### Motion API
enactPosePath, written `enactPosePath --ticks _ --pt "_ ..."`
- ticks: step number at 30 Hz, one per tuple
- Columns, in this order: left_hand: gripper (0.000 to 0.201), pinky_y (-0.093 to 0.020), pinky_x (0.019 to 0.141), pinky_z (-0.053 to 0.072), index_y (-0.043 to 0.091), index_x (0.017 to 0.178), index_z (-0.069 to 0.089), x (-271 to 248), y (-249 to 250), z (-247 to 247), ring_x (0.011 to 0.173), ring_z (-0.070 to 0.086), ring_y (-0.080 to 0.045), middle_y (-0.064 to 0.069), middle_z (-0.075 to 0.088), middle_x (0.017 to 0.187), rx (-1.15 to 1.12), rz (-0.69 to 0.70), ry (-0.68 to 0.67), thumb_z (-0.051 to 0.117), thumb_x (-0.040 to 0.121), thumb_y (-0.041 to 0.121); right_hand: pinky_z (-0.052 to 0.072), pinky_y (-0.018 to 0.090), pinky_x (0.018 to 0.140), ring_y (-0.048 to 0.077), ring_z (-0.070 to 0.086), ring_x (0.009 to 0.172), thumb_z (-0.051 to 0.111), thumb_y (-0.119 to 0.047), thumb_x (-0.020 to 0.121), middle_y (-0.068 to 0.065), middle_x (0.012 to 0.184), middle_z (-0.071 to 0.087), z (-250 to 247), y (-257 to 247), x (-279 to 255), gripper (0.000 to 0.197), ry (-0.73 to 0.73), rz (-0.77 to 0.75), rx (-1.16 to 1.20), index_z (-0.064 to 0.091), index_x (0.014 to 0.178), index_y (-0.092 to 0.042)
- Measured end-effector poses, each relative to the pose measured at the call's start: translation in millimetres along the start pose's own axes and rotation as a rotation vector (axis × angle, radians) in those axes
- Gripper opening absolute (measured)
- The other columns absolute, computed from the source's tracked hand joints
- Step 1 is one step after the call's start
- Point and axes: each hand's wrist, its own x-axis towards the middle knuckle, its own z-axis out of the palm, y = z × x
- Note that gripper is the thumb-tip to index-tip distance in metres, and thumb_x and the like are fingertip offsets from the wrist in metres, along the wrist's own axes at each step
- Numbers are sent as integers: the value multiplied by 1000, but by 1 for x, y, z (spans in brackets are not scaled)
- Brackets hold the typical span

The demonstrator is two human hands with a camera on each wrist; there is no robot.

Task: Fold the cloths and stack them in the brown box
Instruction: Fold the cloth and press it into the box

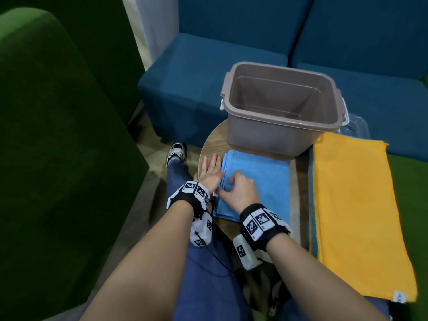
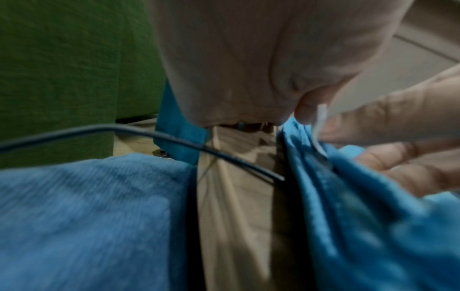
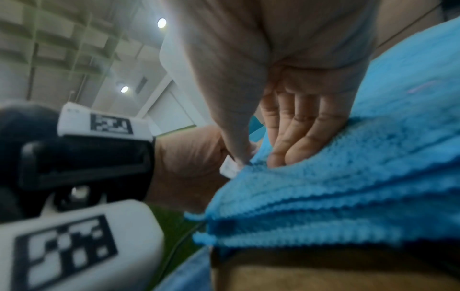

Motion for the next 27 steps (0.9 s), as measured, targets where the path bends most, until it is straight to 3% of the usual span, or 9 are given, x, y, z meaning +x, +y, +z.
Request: enactPosePath --ticks 5,8,11,15,17,21,24,27 --pt "59 -48 117 -4 23 155 3 -3 2 0 147 -19 -14 11 -12 161 16 1 -4 27 101 18 52 36 75 32 62 95 71 -31 81 10 103 64 0 -7 5 27 -19 71 -34 58 96 -13" --pt "59 -49 117 -5 23 155 3 -4 3 0 147 -19 -15 10 -13 161 25 5 -9 27 101 18 51 35 73 32 63 96 70 -40 82 9 103 64 1 -9 4 34 0 94 -55 58 98 -13" --pt "62 -49 117 -5 23 155 3 -5 4 -2 147 -19 -15 10 -12 161 5 3 -14 30 99 16 45 35 70 36 63 99 59 -47 89 13 107 64 5 -15 2 39 27 97 -109 55 101 -9" --pt "64 -50 116 -3 22 155 2 -3 5 -3 147 -20 -16 9 -14 161 56 -12 -28 31 99 15 50 38 76 37 62 102 57 -38 91 14 111 62 3 -21 6 33 -8 125 -82 56 104 -7" --pt "63 -51 116 -3 21 154 0 -2 5 -1 146 -20 -18 8 -15 161 91 -7 -28 31 100 15 50 37 75 36 61 100 60 -30 90 14 106 61 2 -20 9 24 -41 125 -43 54 97 -8" --pt "64 -52 117 -2 20 154 -1 0 1 1 146 -21 -19 7 -16 161 113 5 -19 31 99 15 43 32 61 29 57 77 64 -23 84 12 85 58 5 -9 12 19 -18 121 108 51 79 -9" --pt "68 -52 117 -2 22 154 -3 0 -4 1 146 -22 -18 9 -17 160 125 22 -24 34 98 16 50 33 68 27 60 76 63 -17 83 9 76 62 6 1 7 13 49 100 221 61 79 -5" --pt "69 -52 117 -2 23 154 -3 -1 -5 1 146 -22 -17 10 -17 160 136 26 -26 36 97 16 43 26 63 20 55 69 65 -14 84 0 65 55 2 6 4 12 92 71 330 58 75 -12"
